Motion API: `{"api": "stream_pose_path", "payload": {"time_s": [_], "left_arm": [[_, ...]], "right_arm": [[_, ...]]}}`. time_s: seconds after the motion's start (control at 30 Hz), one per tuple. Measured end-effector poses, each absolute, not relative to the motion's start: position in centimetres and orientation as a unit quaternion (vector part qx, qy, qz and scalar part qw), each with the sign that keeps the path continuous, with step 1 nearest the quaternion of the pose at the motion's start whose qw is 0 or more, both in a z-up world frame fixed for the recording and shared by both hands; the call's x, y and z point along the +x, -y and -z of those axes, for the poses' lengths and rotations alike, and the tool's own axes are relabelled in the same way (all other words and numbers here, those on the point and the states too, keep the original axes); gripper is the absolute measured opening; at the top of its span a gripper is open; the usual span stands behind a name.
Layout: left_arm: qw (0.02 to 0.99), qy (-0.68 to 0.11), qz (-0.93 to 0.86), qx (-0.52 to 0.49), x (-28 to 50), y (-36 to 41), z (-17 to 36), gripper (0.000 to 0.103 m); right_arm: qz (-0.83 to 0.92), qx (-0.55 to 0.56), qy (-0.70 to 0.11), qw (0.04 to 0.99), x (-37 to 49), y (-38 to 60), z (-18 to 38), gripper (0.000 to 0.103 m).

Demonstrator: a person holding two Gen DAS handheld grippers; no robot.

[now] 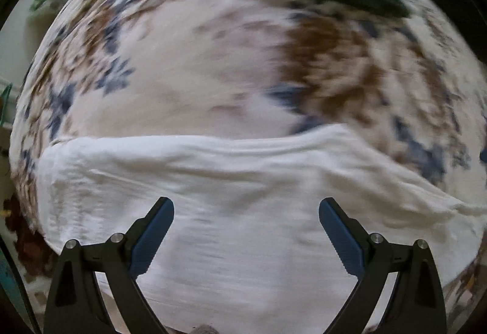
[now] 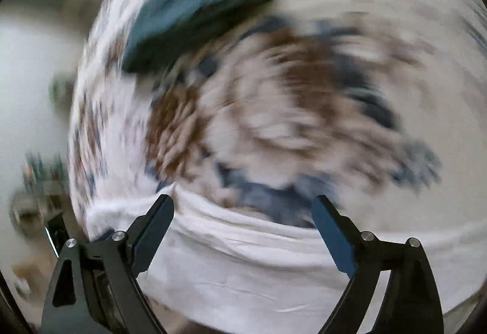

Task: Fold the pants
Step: 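Release the pants with the right tool and lift it away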

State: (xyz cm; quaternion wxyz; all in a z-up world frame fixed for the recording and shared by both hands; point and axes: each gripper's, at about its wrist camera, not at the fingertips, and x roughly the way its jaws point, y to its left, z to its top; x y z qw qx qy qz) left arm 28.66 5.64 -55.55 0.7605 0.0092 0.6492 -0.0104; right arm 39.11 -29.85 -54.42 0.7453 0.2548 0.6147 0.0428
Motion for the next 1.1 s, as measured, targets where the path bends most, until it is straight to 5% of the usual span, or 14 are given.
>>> {"api": "stream_pose_path", "payload": {"time_s": [0.4,0.7,0.77,0.83,0.87,1.1], "left_arm": [[0.744,-0.652,0.125,0.081,21.6,13.3,56.3,0.098],[0.719,-0.666,0.142,0.142,18.9,21.9,59.0,0.098],[0.718,-0.667,0.137,0.148,19.0,22.9,59.4,0.098],[0.718,-0.666,0.133,0.153,19.1,23.5,59.6,0.098],[0.717,-0.666,0.131,0.156,19.1,23.8,59.6,0.098],[0.713,-0.667,0.13,0.175,18.0,26.4,60.5,0.098]], "right_arm": [[0.238,0.482,-0.502,0.678,9.1,53.9,61.0,0.094],[0.189,0.646,-0.363,0.645,4.7,58.9,68.9,0.091],[0.175,0.66,-0.327,0.653,4.3,58.9,69.1,0.079],[0.152,0.669,-0.297,0.664,3.9,58.3,69.0,0.043],[0.138,0.676,-0.281,0.667,3.6,58.2,69.0,0.038],[0.071,0.696,-0.279,0.658,5.7,58.2,72.3,0.04]]}}
